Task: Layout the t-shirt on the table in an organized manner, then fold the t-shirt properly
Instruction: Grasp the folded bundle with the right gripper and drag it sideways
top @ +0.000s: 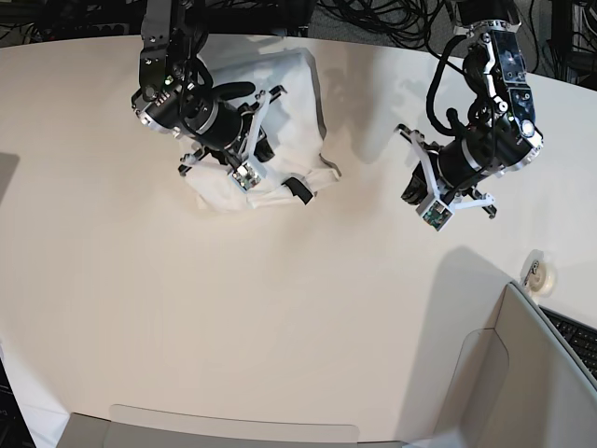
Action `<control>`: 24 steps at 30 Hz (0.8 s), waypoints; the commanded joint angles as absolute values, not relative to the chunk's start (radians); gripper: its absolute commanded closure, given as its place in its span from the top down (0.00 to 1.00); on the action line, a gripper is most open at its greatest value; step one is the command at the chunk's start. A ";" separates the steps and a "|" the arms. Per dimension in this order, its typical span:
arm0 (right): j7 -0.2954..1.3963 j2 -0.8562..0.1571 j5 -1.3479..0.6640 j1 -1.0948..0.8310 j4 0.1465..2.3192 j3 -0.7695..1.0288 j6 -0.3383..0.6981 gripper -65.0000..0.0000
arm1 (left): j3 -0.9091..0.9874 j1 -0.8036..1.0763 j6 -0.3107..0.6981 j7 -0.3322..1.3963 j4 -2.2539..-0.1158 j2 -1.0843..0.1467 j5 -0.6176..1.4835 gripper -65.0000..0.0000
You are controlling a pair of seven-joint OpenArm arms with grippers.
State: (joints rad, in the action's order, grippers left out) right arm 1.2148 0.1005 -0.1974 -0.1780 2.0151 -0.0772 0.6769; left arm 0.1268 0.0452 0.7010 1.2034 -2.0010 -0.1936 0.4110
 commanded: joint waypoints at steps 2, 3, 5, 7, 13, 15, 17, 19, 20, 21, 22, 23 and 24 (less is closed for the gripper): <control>1.194 0.101 -0.208 -0.186 2.032 -0.073 0.631 0.00 | 0.160 0.048 0.698 1.190 -2.015 -0.203 0.415 0.04; 1.194 0.088 -0.208 -0.193 2.032 -0.073 0.621 0.00 | 0.171 0.056 0.698 1.190 -2.015 -0.203 0.415 0.04; 1.194 0.061 -0.208 -0.194 2.023 -0.073 0.602 0.00 | 0.177 0.070 0.698 1.190 -2.015 -0.203 0.415 0.04; 1.193 0.039 -0.208 -0.188 1.977 -0.071 0.590 0.00 | 0.176 0.085 0.698 1.190 -2.015 -0.203 0.415 0.04; 1.072 -0.030 -0.208 -0.159 1.713 -0.070 0.588 0.00 | 0.179 0.119 0.698 1.190 -2.015 -0.208 0.415 0.04; 1.069 -0.065 -0.208 -0.156 1.685 -0.070 0.582 0.00 | 0.179 0.124 0.698 1.190 -2.017 -0.220 0.415 0.04; 1.069 -0.107 -0.208 -0.165 1.685 -0.041 0.553 0.00 | 0.179 0.124 0.698 1.190 -2.017 -0.216 0.415 0.04; 1.072 -0.156 -0.208 -0.176 1.684 0.004 0.539 0.00 | 0.174 0.125 0.698 1.190 -2.017 -0.216 0.415 0.04; 1.072 -0.183 -0.208 -0.183 1.682 0.027 0.539 0.00 | 0.173 0.125 0.698 1.190 -2.017 -0.214 0.417 0.04; 1.073 -0.205 -0.208 -0.188 1.682 0.041 0.539 0.00 | 0.173 0.125 0.698 1.190 -2.017 -0.213 0.417 0.04; 1.073 -0.231 -0.208 -0.193 1.682 0.054 0.539 0.00 | 0.171 0.125 0.698 1.190 -2.017 -0.205 0.417 0.04; 1.073 -0.265 -0.208 -0.202 1.681 0.070 0.539 0.00 | 0.174 0.124 0.698 1.190 -2.017 -0.194 0.417 0.04; 1.073 -0.305 -0.208 -0.209 1.679 0.082 0.539 0.00 | 0.177 0.124 0.698 1.190 -2.017 -0.186 0.417 0.04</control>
